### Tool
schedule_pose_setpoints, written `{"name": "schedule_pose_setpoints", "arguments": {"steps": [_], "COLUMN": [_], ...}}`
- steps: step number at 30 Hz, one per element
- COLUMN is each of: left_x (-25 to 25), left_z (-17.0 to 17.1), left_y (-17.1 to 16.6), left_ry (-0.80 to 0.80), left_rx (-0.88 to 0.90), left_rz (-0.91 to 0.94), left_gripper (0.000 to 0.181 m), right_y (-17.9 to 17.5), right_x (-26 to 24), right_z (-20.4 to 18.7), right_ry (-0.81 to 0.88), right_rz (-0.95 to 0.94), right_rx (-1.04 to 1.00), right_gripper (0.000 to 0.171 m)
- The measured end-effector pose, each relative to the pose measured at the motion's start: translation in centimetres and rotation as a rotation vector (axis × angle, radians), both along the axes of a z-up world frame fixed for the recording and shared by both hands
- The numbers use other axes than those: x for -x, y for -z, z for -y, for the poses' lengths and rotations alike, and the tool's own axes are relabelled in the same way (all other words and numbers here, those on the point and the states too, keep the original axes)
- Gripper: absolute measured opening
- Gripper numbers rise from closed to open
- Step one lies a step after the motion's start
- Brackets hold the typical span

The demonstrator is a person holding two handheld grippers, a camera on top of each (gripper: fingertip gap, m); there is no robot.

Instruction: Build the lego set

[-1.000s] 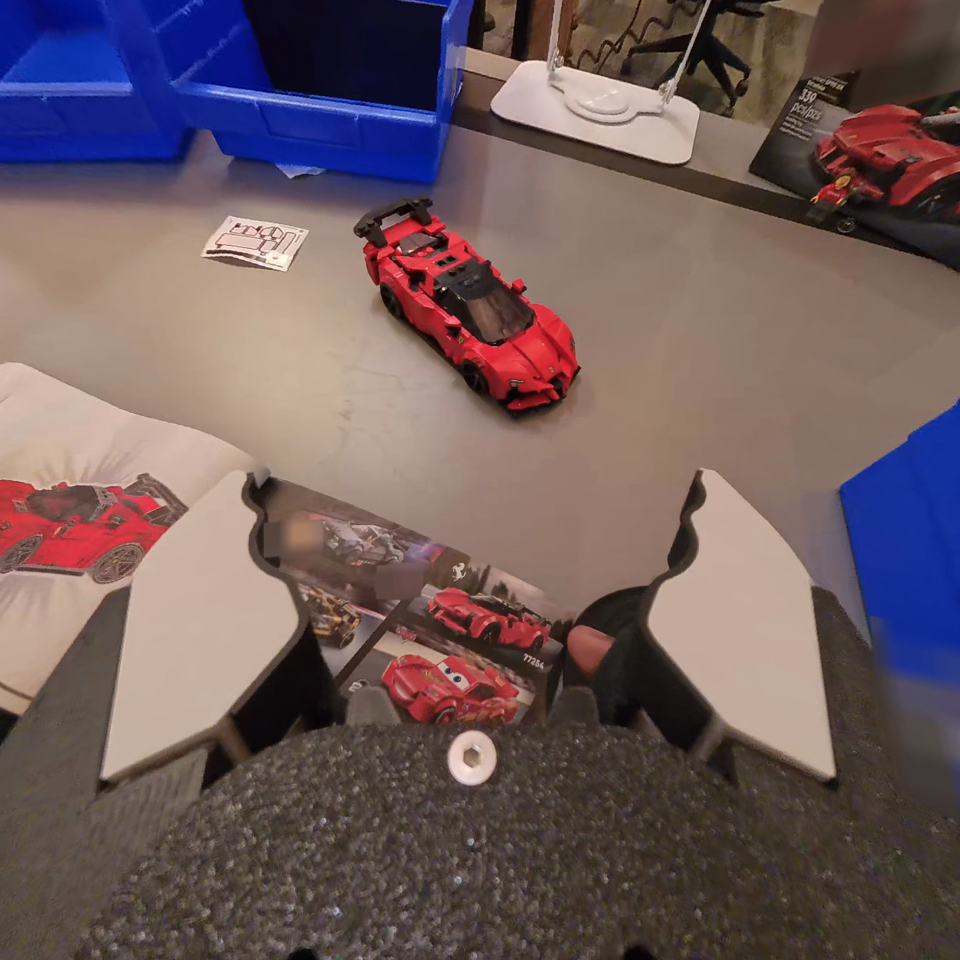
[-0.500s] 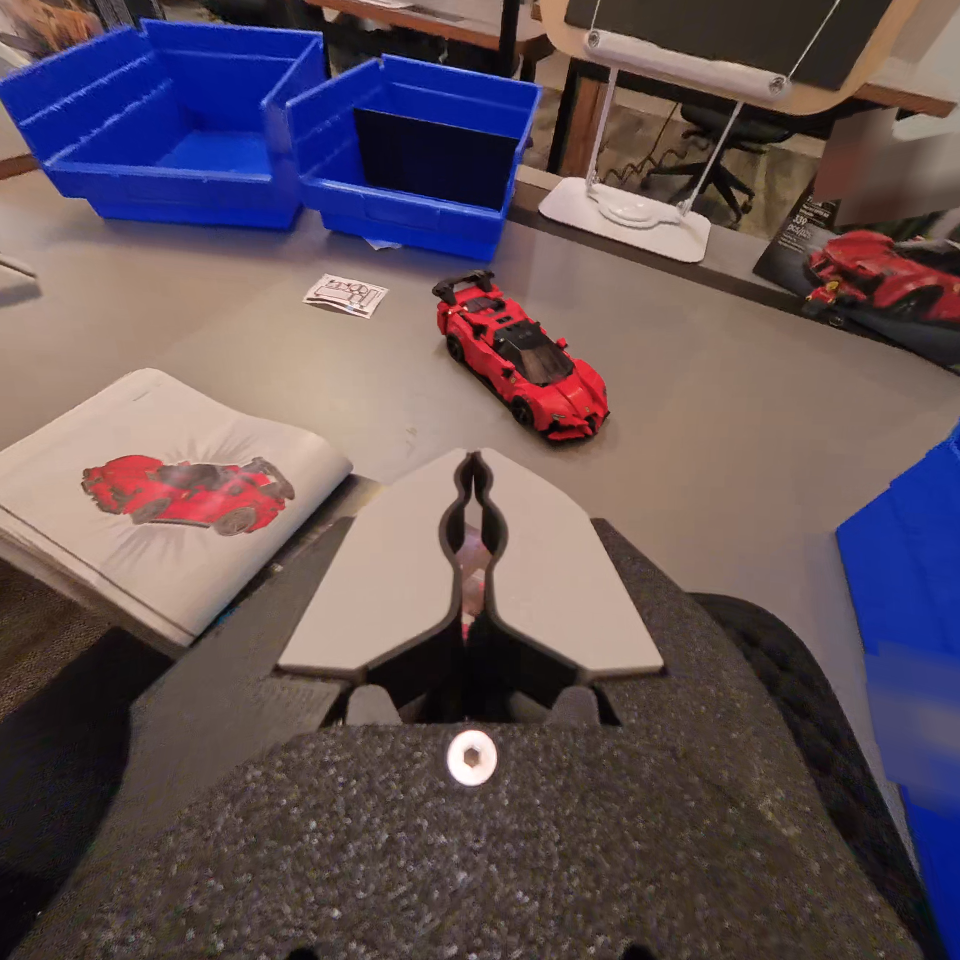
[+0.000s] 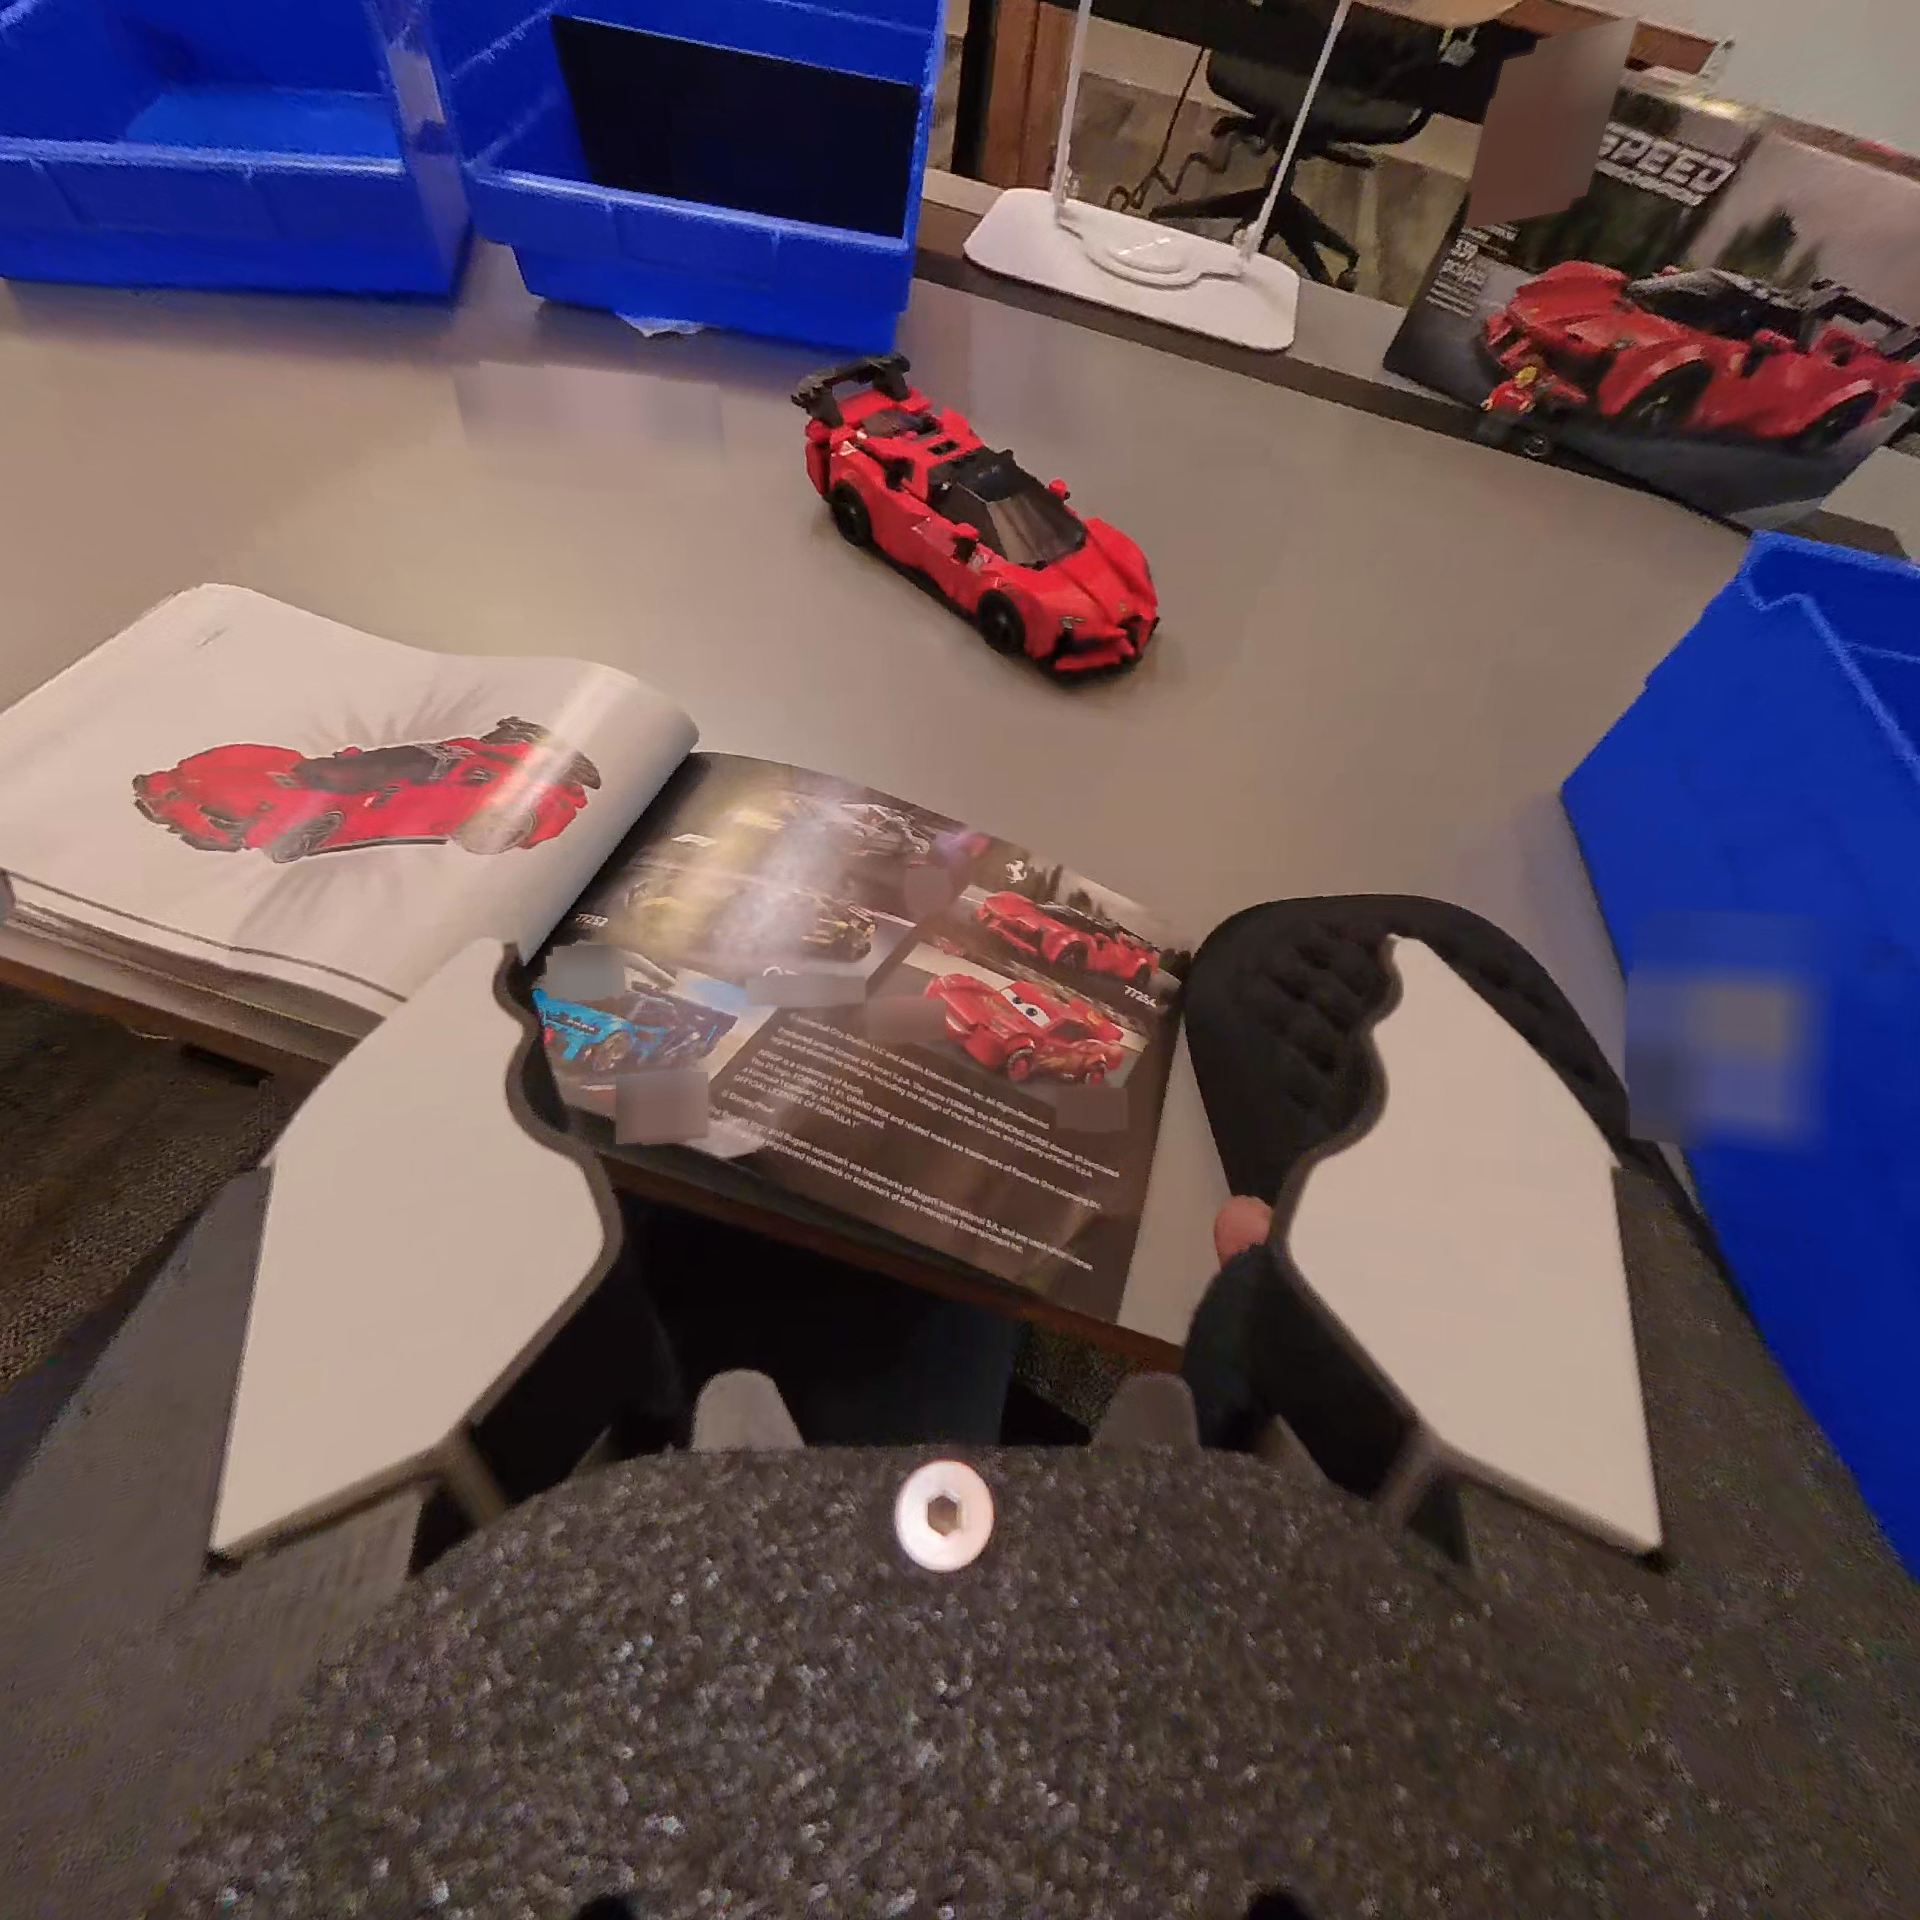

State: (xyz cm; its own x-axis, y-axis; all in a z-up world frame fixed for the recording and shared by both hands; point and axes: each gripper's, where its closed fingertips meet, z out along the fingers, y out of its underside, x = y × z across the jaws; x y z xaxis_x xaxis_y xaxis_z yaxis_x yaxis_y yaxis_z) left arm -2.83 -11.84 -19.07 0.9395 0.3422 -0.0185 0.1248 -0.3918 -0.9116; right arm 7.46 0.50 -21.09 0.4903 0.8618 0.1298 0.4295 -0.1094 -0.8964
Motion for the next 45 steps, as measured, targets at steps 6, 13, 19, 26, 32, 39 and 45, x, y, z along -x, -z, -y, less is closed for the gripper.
{"name": "schedule_pose_setpoints", "arguments": {"steps": [6,13,19,26,32,39,45], "left_x": [-0.8,0.4,4.3,8.4,10.3,11.5,11.9], "left_z": [-0.2,-1.2,-5.6,-10.6,-12.7,-13.5,-13.8], "left_y": [-0.8,-0.7,-0.2,2.7,5.0,6.9,7.1], "left_ry": [0.004,-0.012,-0.039,-0.113,-0.144,-0.163,-0.161], "left_rx": [0.012,0.03,0.001,0.031,0.087,0.113,0.111], "left_rz": [-0.031,-0.048,0.033,0.1,0.09,0.126,0.131], "left_gripper": [0.146,0.146,0.146,0.146,0.146,0.146,0.146], "right_y": [-0.7,-0.5,0.1,2.4,5.0,6.0,6.1], "right_x": [0.0,1.7,5.4,9.5,11.3,11.8,12.3], "right_z": [0.5,0.0,-4.3,-8.5,-11.4,-12.3,-12.3], "right_ry": [0.014,-0.001,0.043,0.111,0.147,0.157,0.147], "right_rz": [0.023,0.054,0.072,0.096,0.103,0.109,0.109], "right_rx": [-0.015,-0.015,-0.008,0.039,0.106,0.122,0.119], "right_gripper": [0.142,0.141,0.142,0.142,0.141,0.141,0.14]}}
